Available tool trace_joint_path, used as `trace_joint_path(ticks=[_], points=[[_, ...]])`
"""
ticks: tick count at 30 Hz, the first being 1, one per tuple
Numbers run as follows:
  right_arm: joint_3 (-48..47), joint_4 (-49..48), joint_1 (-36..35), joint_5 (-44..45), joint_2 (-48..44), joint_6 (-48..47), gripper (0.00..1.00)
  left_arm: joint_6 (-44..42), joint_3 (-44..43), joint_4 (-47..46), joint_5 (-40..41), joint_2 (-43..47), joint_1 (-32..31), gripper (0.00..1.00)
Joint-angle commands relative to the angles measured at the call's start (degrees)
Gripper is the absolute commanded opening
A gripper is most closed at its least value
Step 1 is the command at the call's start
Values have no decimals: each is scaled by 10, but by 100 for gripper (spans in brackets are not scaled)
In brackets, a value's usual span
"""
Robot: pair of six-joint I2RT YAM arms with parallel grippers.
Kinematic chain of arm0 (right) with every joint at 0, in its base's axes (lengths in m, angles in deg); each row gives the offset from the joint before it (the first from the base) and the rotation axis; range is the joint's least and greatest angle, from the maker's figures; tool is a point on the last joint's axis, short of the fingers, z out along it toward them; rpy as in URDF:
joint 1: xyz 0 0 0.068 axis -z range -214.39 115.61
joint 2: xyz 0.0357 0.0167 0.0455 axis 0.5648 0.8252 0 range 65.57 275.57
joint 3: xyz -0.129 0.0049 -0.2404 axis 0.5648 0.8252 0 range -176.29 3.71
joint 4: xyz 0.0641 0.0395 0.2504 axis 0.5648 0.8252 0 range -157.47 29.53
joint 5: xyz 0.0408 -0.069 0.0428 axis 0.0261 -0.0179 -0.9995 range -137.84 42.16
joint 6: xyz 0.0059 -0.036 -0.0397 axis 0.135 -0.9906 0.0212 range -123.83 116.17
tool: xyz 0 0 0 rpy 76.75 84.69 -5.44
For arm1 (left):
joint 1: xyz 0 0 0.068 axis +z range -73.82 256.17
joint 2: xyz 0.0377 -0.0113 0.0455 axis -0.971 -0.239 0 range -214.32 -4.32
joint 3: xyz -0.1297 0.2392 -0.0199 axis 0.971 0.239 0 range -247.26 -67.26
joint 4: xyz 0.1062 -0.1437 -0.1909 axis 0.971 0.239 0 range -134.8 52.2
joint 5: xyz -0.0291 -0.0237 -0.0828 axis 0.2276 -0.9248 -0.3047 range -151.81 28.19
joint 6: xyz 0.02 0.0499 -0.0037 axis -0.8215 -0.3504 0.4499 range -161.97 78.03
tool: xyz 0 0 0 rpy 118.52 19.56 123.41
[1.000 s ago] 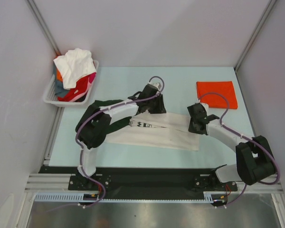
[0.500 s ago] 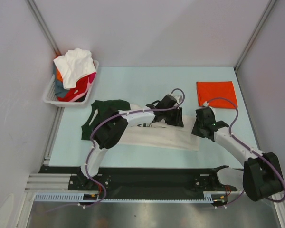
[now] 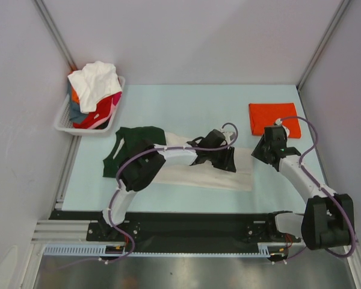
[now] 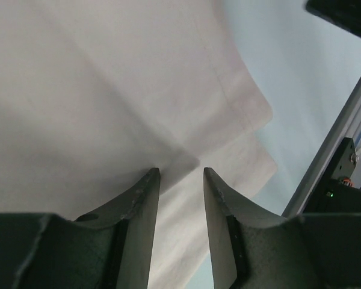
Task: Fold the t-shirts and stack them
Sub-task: Fold the tshirt
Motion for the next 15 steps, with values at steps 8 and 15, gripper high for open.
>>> trace_joint_path(ticks=[8,15], points=[[-10,-97,51,-141,84,17,40,-2,137,-119,6,144,-17,52],[3,-123,66,-149,121,4,42,8,167,-123,5,159,-42,58]])
